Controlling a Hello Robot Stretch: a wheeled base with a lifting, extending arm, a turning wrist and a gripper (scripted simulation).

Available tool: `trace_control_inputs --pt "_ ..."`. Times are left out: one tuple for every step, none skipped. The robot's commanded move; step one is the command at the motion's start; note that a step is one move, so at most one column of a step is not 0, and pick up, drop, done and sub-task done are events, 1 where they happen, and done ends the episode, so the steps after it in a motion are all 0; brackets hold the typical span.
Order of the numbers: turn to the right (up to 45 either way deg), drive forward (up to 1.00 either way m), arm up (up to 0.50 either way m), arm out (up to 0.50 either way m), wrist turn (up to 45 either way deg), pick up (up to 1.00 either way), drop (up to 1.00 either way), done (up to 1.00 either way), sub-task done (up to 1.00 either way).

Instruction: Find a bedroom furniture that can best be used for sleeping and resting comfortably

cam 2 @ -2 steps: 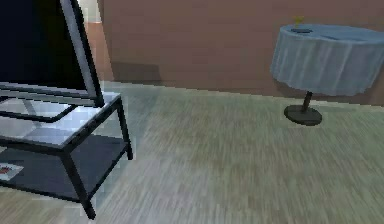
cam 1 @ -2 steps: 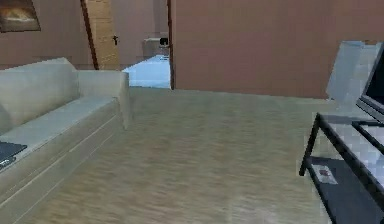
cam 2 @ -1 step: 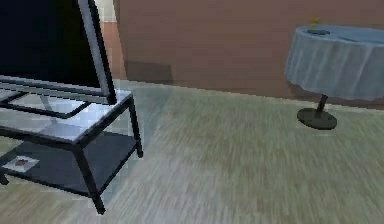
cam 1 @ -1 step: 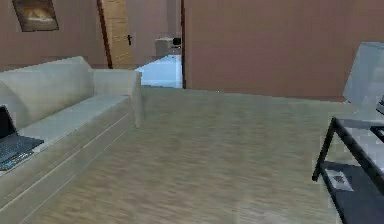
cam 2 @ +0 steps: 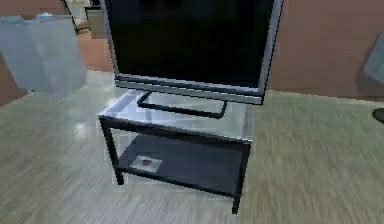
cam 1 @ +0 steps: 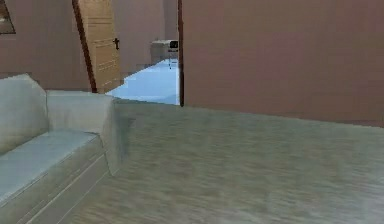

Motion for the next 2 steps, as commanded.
trace_control_inputs --pt "0.0 1.00 0.00 0.00 0.0 0.00 0.00 0.00 0.00" --pt "0.0 1.00 0.00 0.00 0.0 0.00 0.00 0.00 0.00"
